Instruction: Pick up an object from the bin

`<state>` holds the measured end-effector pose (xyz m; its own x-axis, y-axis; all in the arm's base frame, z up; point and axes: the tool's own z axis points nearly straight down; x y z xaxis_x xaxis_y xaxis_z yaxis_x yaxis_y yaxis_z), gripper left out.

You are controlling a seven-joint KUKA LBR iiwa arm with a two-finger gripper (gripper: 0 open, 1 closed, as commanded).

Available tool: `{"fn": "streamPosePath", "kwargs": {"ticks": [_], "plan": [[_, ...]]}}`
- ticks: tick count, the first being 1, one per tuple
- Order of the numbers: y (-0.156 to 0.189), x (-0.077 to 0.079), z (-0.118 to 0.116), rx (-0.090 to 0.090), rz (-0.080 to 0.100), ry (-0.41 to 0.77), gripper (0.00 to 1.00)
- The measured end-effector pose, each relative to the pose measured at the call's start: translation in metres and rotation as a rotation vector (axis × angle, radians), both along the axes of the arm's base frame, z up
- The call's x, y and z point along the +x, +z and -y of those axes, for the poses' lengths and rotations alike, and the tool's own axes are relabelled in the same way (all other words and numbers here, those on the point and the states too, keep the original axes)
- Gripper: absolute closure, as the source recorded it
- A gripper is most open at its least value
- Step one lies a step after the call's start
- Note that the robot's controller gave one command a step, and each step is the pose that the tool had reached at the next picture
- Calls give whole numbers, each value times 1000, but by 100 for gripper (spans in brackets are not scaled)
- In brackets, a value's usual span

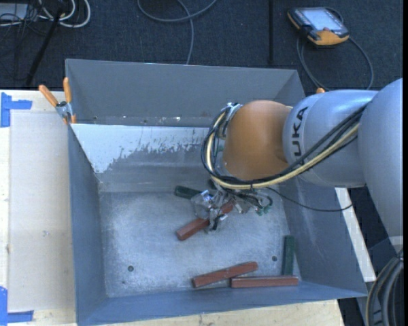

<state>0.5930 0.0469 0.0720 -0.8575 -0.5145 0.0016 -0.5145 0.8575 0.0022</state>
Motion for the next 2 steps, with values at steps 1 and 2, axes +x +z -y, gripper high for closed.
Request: {"fn": "streamPosePath", "kwargs": {"ticks": [1, 2], "plan": [[19, -3, 0, -1, -9, 0, 100], [41, -1, -1, 0, -1, -1, 100]]}}
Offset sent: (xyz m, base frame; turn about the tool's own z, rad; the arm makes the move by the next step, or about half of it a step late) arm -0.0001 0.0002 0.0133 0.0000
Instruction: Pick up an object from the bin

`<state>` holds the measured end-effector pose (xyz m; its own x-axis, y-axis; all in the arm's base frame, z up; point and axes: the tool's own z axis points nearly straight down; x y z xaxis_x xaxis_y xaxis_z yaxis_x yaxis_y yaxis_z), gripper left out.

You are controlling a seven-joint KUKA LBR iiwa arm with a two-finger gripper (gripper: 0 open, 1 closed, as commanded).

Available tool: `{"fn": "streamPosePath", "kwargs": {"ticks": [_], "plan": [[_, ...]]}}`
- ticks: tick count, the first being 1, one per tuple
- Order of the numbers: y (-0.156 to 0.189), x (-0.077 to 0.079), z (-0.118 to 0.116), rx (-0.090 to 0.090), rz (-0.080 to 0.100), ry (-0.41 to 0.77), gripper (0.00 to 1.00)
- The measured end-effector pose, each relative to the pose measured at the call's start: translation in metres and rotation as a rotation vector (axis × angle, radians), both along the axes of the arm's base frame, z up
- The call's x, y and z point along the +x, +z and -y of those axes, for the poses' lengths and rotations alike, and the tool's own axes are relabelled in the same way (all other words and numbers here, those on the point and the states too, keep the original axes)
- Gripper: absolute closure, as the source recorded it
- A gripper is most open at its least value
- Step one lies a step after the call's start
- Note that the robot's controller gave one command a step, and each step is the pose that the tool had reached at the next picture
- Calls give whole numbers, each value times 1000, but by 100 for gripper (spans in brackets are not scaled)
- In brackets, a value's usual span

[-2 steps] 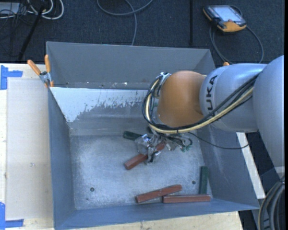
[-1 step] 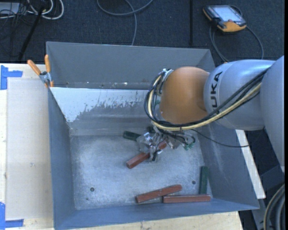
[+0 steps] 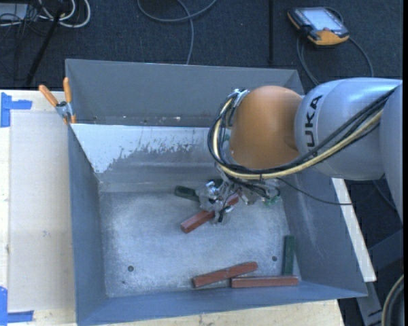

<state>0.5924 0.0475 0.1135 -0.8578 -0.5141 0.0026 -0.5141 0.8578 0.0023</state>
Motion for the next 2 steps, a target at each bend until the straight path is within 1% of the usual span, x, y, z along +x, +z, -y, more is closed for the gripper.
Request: {"fn": "streamPosePath", "kwargs": {"ticks": [1, 2], "plan": [[14, 1, 0, 0, 6, 0, 100], [24, 1, -1, 0, 4, 0, 100]]}}
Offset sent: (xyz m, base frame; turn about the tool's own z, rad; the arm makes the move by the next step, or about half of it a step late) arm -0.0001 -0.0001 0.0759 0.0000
